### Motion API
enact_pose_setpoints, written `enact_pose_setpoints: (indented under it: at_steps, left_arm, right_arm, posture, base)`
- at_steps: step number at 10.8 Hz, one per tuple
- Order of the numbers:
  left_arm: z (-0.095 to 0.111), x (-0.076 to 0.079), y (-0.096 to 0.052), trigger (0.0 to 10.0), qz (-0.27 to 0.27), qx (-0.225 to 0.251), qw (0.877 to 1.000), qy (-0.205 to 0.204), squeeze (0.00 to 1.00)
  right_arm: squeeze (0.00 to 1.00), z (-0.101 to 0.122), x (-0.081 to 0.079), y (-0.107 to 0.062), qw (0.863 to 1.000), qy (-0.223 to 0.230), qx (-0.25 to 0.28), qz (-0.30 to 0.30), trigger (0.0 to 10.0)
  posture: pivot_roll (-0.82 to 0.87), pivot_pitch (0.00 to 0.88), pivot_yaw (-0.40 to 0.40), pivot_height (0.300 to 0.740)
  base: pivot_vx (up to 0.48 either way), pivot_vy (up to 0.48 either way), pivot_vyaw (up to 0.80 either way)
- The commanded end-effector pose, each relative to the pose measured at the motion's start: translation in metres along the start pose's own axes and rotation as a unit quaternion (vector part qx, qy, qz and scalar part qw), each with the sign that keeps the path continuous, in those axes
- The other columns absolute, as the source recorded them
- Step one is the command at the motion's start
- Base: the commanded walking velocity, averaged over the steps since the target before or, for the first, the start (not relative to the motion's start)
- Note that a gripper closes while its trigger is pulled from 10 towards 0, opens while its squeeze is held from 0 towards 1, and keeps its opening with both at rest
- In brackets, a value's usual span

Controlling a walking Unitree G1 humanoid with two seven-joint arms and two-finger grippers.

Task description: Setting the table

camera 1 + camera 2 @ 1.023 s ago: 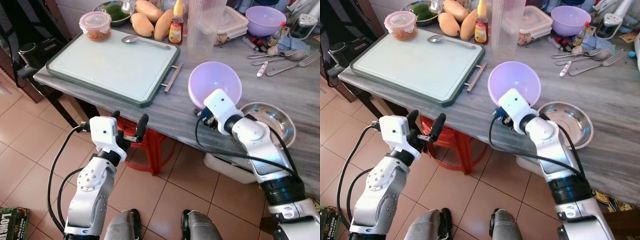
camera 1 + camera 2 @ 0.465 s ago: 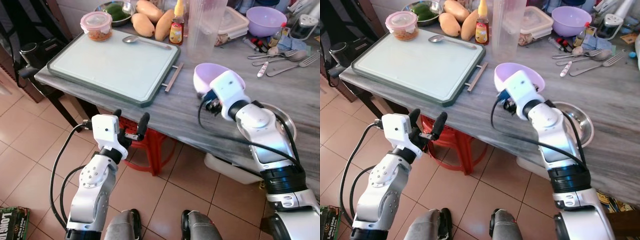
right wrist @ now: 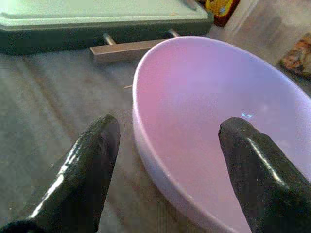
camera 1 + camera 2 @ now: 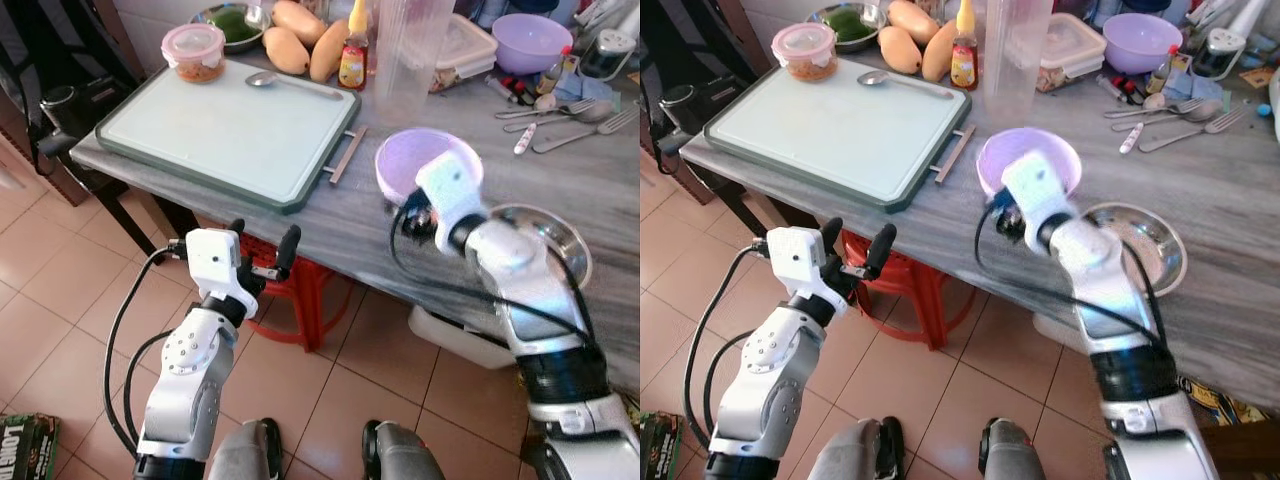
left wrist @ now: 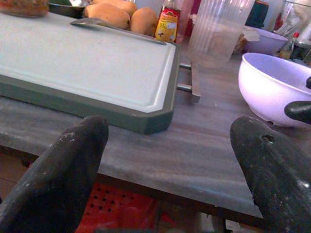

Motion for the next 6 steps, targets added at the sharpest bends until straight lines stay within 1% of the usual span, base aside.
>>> enact_pose_setpoints:
  at_steps: [1, 2, 3, 4, 5, 6]
  left_arm:
    - [-0.001, -0.001, 0.000, 10.0, 0.000, -0.002, 1.000, 0.002, 0.00]
    - [-0.001, -0.002, 0.000, 10.0, 0.000, -0.003, 1.000, 0.002, 0.00]
    - [-0.001, -0.002, 0.000, 10.0, -0.001, -0.003, 1.000, 0.002, 0.00]
    - [-0.002, -0.002, 0.000, 10.0, 0.000, -0.004, 1.000, 0.003, 0.00]
    - [-0.003, -0.002, -0.002, 10.0, -0.001, -0.006, 1.000, 0.004, 0.00]
    - [-0.003, -0.003, -0.002, 10.0, -0.001, -0.006, 1.000, 0.005, 0.00]
  right_arm:
    - [0.00, 0.008, 0.004, -0.004, 1.000, -0.009, 0.017, -0.009, 10.0]
    - [0.00, 0.015, 0.007, -0.010, 0.998, -0.002, 0.045, -0.030, 10.0]
    - [0.00, 0.019, 0.009, -0.014, 0.997, -0.004, 0.058, -0.044, 10.0]
    - [0.00, 0.028, 0.015, -0.021, 0.993, -0.010, 0.087, -0.080, 10.0]
    - [0.00, 0.031, 0.023, -0.028, 0.988, -0.009, 0.097, -0.120, 10.0]
    - [0.00, 0.033, 0.034, -0.039, 0.979, -0.035, 0.109, -0.169, 10.0]
  posture:
    - [-0.07, 0.133, 0.032, 0.740]
    - [-0.07, 0.129, 0.033, 0.740]
    - [-0.07, 0.129, 0.033, 0.740]
    - [-0.07, 0.129, 0.034, 0.740]
    - [-0.07, 0.129, 0.035, 0.740]
    - [-0.07, 0.128, 0.036, 0.740]
  base:
    - [0.000, 0.000, 0.00]
    - [0.000, 0.000, 0.00]
    - [0.000, 0.000, 0.00]
    - [0.000, 0.000, 0.00]
    - [0.000, 0.000, 0.00]
    - [0.000, 0.000, 0.00]
Point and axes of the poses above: a point about 5 cm out from each wrist's last joint towards the gripper, its own y axis pointing out of the wrist towards the gripper, its own z axis along the axis of the wrist's last joint, x = y × z, the point moved 4 cm from there along y, pointing out of the wrist towards the gripper, and after that the axes turned 8 degrees about -y, right-handed, at the moved point
